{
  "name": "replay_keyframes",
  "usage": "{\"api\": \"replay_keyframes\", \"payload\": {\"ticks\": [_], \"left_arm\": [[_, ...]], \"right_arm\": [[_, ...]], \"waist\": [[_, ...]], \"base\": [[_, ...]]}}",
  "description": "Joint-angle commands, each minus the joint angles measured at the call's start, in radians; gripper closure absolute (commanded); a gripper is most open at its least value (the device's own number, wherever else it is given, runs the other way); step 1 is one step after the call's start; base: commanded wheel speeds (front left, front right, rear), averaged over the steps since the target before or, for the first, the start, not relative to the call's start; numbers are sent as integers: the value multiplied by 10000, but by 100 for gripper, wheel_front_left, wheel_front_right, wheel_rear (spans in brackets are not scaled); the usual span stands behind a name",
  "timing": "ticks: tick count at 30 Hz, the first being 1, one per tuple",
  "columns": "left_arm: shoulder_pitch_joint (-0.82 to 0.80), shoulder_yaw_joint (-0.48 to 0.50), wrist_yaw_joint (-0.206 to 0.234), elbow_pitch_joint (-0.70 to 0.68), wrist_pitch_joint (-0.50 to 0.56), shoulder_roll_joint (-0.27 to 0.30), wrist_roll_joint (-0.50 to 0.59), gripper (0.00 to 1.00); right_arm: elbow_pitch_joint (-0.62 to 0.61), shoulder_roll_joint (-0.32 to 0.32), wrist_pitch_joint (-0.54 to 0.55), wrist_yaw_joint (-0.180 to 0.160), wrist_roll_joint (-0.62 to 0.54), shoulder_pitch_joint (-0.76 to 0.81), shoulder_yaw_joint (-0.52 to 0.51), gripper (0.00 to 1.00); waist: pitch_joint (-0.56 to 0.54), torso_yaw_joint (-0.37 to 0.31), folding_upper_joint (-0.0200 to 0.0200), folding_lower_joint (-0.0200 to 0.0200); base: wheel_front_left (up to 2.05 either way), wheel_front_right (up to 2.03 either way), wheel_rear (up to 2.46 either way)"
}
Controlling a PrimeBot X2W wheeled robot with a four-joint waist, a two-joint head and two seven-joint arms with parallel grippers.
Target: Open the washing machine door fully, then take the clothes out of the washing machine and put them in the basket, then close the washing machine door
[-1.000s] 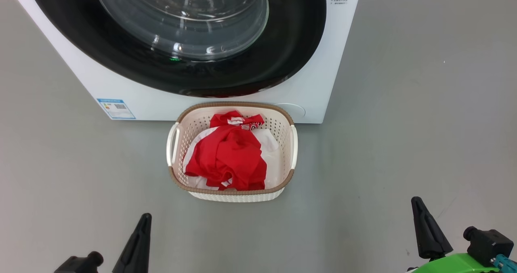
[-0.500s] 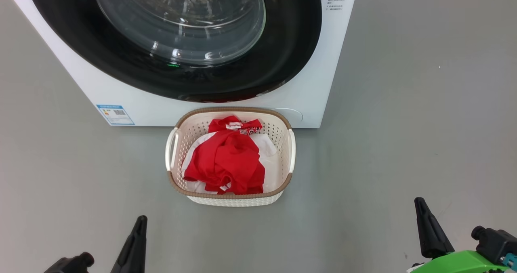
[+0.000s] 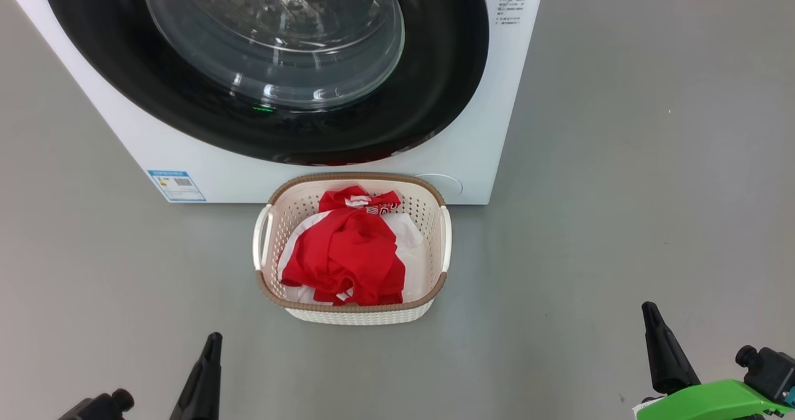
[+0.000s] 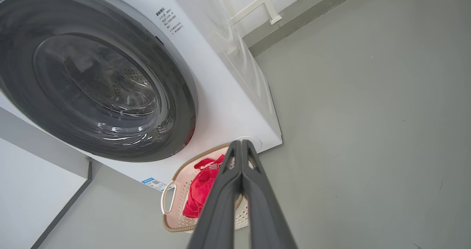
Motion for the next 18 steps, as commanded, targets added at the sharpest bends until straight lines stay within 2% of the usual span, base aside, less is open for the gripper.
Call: {"api": "replay_keyframes", "payload": {"ticks": [1, 18], "left_arm": [[-293, 195, 2, -186, 41, 127, -246, 100], [-433, 404, 3, -133, 494, 52, -1911, 100]], "right_arm": [[-209, -185, 39, -3, 271, -382, 84, 100], [-201, -269, 500, -5, 2001, -608, 60, 100]], "waist": [[-19, -8, 0, -1], [-259, -93, 0, -1]], "base": [[0, 0, 0], [0, 0, 0]]}}
